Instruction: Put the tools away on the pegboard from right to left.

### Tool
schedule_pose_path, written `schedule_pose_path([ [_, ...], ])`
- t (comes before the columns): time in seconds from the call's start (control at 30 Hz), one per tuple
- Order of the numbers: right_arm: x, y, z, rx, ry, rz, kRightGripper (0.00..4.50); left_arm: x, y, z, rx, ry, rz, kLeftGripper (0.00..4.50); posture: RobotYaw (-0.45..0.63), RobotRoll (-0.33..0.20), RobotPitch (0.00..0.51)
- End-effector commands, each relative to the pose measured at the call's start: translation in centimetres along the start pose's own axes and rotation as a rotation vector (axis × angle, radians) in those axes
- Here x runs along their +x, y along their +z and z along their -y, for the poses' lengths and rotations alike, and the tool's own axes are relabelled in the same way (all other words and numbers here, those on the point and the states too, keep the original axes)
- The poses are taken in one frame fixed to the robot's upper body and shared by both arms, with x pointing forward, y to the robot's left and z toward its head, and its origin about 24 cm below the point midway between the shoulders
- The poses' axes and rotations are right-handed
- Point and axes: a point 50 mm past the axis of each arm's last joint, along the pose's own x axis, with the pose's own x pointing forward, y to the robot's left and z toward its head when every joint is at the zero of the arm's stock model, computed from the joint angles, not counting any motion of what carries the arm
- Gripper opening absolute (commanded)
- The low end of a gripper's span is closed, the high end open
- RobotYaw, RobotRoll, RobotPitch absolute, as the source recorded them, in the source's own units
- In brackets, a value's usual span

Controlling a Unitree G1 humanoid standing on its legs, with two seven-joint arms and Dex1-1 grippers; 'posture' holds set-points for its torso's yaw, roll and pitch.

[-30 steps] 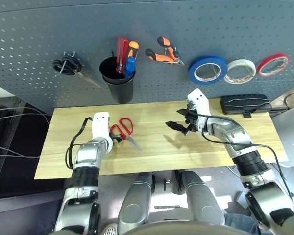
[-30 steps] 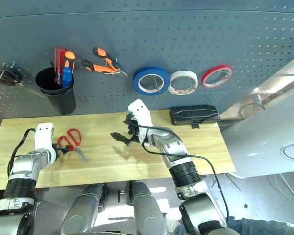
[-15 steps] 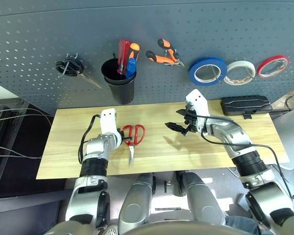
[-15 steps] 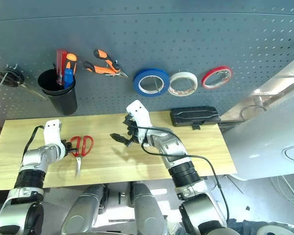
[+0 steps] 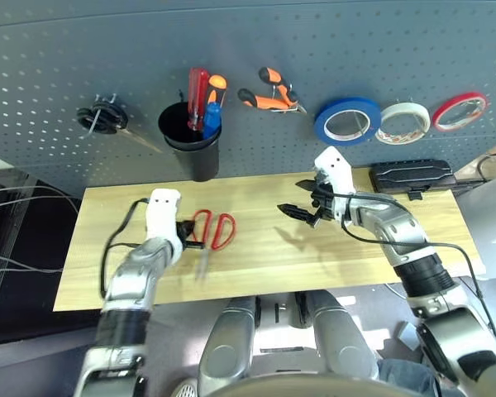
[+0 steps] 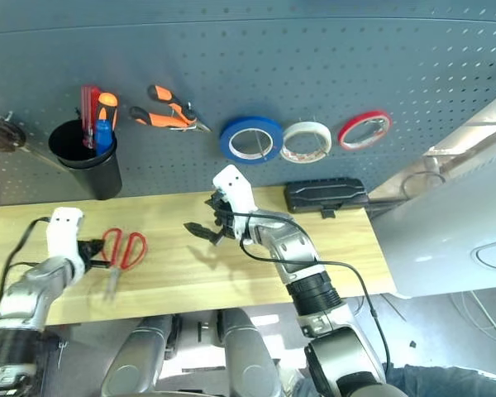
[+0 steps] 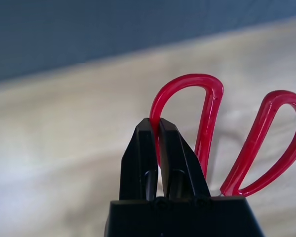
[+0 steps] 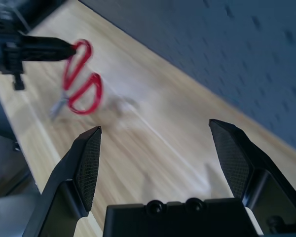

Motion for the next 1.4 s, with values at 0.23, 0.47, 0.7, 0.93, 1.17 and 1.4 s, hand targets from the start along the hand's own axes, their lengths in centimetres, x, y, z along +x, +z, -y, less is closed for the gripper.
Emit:
schedule_pose_path([
  [0.23,0.0,4.5,-1.9,-0.135,0.143,0.179,4.50,-5.5,0.9,-1.2,0.171,0.113,0.383,0.01,0.02,0.000,0.280],
  [0.47,0.3,6.9,-2.3,-0.148,0.173,0.265,4.50,-8.0,3.7,-3.1,0.294,0.328,0.598,0.01,0.03,0.000,0.279],
  [0.7,0.5,8.2,-2.9,-0.147,0.214,0.320,4.50,-8.9,7.3,-4.7,0.336,0.439,0.721,0.01,0.05,0.000,0.273],
  [0.93,0.7,8.7,-2.9,-0.155,0.219,0.341,4.50,-8.2,9.4,-5.0,0.350,0.445,0.777,0.01,0.06,0.000,0.269],
  [1.17,0.9,8.7,-2.6,-0.152,0.199,0.340,4.50,-6.7,9.2,-5.8,0.304,0.458,0.707,0.01,0.05,0.000,0.263],
  [1.4,1.0,8.6,-2.4,-0.147,0.180,0.336,4.50,-5.0,9.0,-6.3,0.239,0.468,0.656,0.01,0.05,0.000,0.260],
])
